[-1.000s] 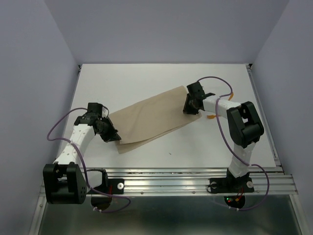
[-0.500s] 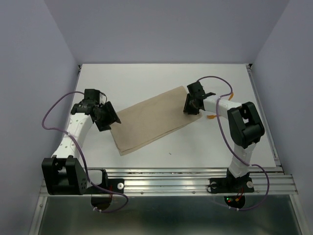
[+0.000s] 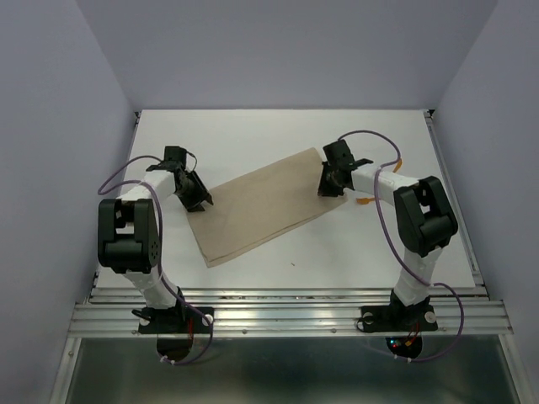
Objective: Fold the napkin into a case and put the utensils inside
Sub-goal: Smooth out the rectangle-folded napkin at the center of the board.
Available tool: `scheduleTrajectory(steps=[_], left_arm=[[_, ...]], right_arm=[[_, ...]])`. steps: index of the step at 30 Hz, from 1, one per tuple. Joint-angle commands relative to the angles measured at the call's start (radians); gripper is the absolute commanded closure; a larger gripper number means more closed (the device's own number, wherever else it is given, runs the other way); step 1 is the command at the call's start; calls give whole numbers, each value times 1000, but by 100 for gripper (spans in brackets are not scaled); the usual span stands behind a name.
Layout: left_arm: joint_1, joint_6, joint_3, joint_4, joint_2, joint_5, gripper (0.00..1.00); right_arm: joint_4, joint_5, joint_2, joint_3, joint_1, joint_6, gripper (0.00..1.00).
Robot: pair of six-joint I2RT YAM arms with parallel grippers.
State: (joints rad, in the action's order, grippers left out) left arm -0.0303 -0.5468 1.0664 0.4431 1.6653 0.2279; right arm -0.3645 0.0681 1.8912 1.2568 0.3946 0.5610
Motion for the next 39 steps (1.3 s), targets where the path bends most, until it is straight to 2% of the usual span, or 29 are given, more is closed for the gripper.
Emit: scheduleTrajectory(steps=[1, 5, 11, 16, 19, 23, 27, 32, 36, 39], left_arm=[[6, -13, 20, -60, 54, 13, 54], [4, 10, 55, -55, 112, 7, 53], [-19, 47, 133, -23, 129, 19, 53], [-78, 79, 224, 26, 100, 4, 52], [-126, 79, 285, 39, 102, -16, 52], [-161, 56, 363, 29, 167, -15, 52], [-198, 5, 411, -52, 223, 56, 52], [-227, -73, 411, -210, 283, 151, 52], [-240, -111, 417, -253, 329, 166, 55], [-249, -131, 412, -296, 349, 168, 55]], right_arm=[[25, 7, -44, -65, 9, 13, 78], [64, -8, -124, -200, 9, 59, 78], [76, -5, -272, -408, 72, 146, 78], [12, 36, -375, -395, 96, 159, 78], [-11, 85, -380, -283, 96, 111, 76], [-11, 93, -258, -67, 96, 48, 75], [-10, -20, -2, 182, 96, 10, 76], [18, -207, 208, 453, 96, 33, 77], [38, -309, 315, 556, 127, 56, 77], [48, -323, 380, 608, 150, 63, 77]])
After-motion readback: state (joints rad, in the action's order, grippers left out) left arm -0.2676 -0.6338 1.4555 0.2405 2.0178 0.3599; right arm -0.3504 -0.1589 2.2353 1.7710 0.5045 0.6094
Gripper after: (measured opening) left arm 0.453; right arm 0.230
